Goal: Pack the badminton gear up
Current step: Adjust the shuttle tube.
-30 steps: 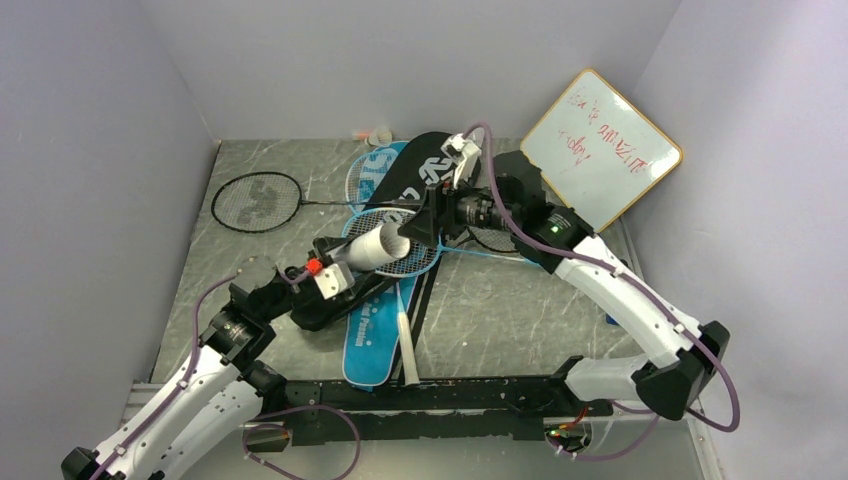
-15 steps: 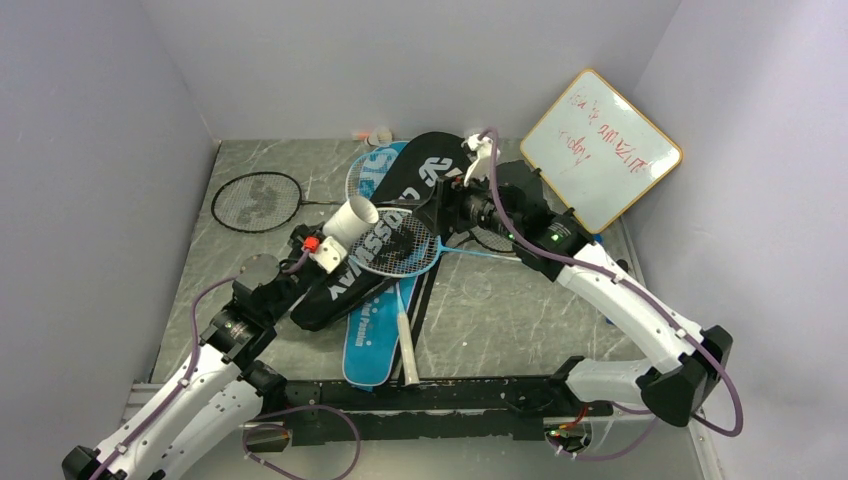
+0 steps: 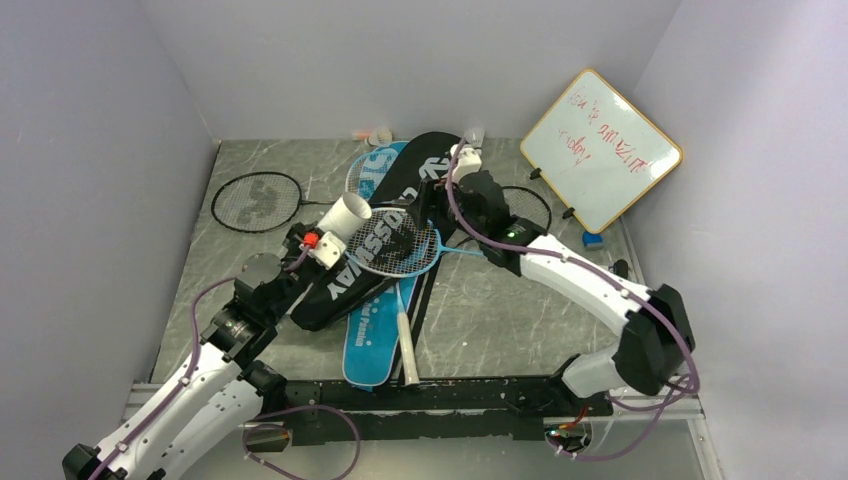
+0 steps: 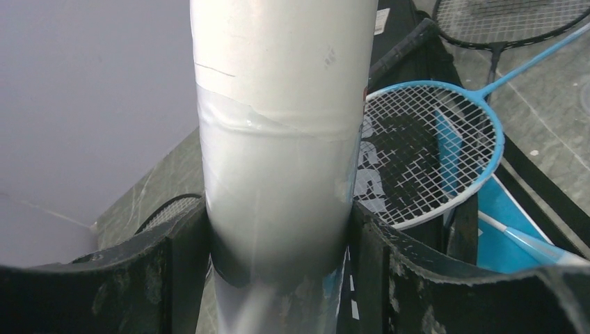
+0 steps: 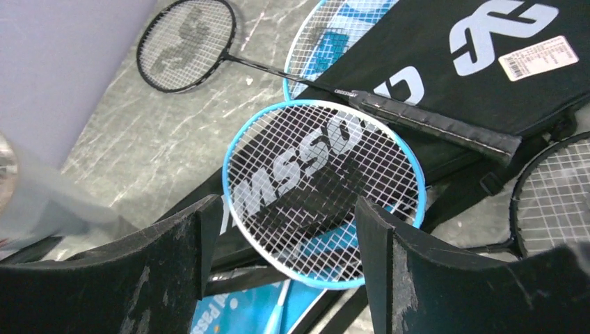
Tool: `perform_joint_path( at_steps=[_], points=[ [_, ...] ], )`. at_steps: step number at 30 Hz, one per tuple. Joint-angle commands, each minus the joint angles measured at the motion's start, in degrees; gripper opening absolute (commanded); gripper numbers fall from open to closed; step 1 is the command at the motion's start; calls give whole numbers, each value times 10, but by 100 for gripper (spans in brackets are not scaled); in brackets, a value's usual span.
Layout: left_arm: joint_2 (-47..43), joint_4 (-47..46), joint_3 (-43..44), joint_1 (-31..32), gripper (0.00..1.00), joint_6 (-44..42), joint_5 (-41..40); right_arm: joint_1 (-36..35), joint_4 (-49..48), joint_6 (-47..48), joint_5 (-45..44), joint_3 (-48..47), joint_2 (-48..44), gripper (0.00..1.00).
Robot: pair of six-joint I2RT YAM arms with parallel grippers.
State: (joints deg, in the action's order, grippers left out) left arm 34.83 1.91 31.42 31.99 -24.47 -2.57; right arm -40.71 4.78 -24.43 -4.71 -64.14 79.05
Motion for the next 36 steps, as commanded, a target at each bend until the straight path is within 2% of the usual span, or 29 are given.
perform_joint_path(
  at_steps=[1, 5, 8, 12, 16, 21, 26, 30, 36],
  points=[
    [-8, -20, 28, -2, 57, 4, -53, 5, -158, -2, 14, 0, 56, 73],
    [2, -10, 28, -3, 57, 0, -28, 7, -133, 11, 6, -64, 122, 71],
    [18, -12, 29, -3, 57, -16, 56, 13, -135, 13, -11, -69, 123, 71],
    [45, -30, 35, -3, 56, -15, 167, 26, -136, 19, 1, -34, 78, 71],
    [45, -35, 34, -3, 56, -24, 188, 41, -130, 32, 120, 23, 10, 67],
    [31, -46, 24, -3, 56, -42, 268, 48, -80, 32, 258, 40, -61, 62],
    [35, -41, 29, -3, 56, -54, 330, 48, -13, 46, 317, 27, -122, 55],
    [36, -46, 28, -3, 56, -55, 354, 48, 46, 55, 373, 0, -124, 50],
    [30, -52, 26, -3, 56, -56, 379, 48, 74, 56, 387, 7, -128, 47]
  ],
)
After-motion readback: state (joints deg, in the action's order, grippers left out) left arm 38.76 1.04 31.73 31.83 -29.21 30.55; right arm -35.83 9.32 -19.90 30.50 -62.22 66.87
